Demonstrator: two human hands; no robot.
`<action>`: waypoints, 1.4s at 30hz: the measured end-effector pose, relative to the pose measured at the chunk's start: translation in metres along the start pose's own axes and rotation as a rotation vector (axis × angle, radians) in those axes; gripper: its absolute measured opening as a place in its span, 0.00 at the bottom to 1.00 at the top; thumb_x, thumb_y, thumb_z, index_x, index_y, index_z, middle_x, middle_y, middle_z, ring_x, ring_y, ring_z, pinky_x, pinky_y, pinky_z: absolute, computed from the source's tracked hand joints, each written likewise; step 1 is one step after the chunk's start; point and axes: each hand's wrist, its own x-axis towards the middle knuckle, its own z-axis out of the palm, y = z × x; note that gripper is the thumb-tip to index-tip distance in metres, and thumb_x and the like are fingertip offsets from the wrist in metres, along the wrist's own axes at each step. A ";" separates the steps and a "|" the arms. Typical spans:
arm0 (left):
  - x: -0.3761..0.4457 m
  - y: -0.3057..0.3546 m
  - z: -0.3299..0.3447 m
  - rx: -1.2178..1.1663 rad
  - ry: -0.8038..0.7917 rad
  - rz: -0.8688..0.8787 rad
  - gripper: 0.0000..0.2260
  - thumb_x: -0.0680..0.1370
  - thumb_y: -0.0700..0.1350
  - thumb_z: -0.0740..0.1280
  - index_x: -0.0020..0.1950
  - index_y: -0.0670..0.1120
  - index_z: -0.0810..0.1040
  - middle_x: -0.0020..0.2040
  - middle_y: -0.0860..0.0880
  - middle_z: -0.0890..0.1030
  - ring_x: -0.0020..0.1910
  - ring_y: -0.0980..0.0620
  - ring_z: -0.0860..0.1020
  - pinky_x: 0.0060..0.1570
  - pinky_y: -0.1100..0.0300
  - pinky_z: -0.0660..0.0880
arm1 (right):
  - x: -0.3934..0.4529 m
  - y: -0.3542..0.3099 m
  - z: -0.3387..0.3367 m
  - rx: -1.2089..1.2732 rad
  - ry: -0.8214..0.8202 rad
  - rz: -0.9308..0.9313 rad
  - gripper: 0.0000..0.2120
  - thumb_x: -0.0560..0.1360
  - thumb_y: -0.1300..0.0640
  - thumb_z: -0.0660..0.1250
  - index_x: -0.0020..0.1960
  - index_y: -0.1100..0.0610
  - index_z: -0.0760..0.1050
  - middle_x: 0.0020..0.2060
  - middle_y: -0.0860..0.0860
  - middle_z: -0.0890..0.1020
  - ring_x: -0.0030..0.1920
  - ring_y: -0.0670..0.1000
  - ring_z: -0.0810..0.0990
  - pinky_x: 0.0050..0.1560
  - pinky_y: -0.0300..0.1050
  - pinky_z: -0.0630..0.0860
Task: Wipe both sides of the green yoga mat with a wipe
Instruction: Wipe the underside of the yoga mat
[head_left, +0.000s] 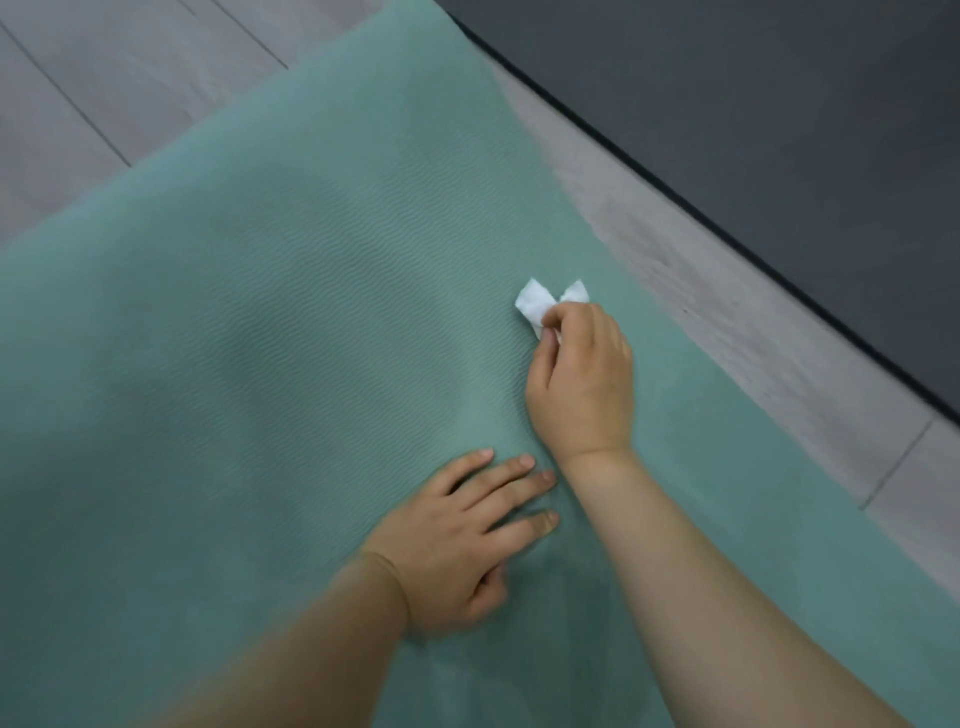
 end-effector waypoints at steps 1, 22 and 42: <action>0.000 0.000 -0.001 0.002 0.003 -0.001 0.27 0.70 0.50 0.63 0.70 0.51 0.73 0.75 0.47 0.69 0.76 0.46 0.65 0.73 0.45 0.61 | 0.003 -0.002 0.001 -0.027 -0.021 -0.003 0.04 0.74 0.59 0.60 0.46 0.58 0.73 0.41 0.55 0.76 0.43 0.58 0.74 0.45 0.52 0.67; -0.195 -0.227 -0.035 0.025 0.230 -1.075 0.33 0.77 0.63 0.51 0.80 0.51 0.57 0.80 0.45 0.59 0.77 0.37 0.56 0.76 0.39 0.48 | 0.009 -0.003 0.003 -0.112 -0.110 -0.005 0.03 0.73 0.60 0.59 0.46 0.57 0.71 0.42 0.54 0.75 0.42 0.58 0.72 0.44 0.51 0.66; -0.198 -0.234 -0.026 -0.074 0.306 -1.006 0.32 0.74 0.55 0.53 0.77 0.48 0.63 0.80 0.48 0.59 0.79 0.46 0.53 0.77 0.45 0.46 | 0.010 -0.166 0.055 0.330 0.133 0.257 0.03 0.75 0.62 0.63 0.48 0.60 0.72 0.43 0.57 0.78 0.41 0.56 0.74 0.43 0.47 0.68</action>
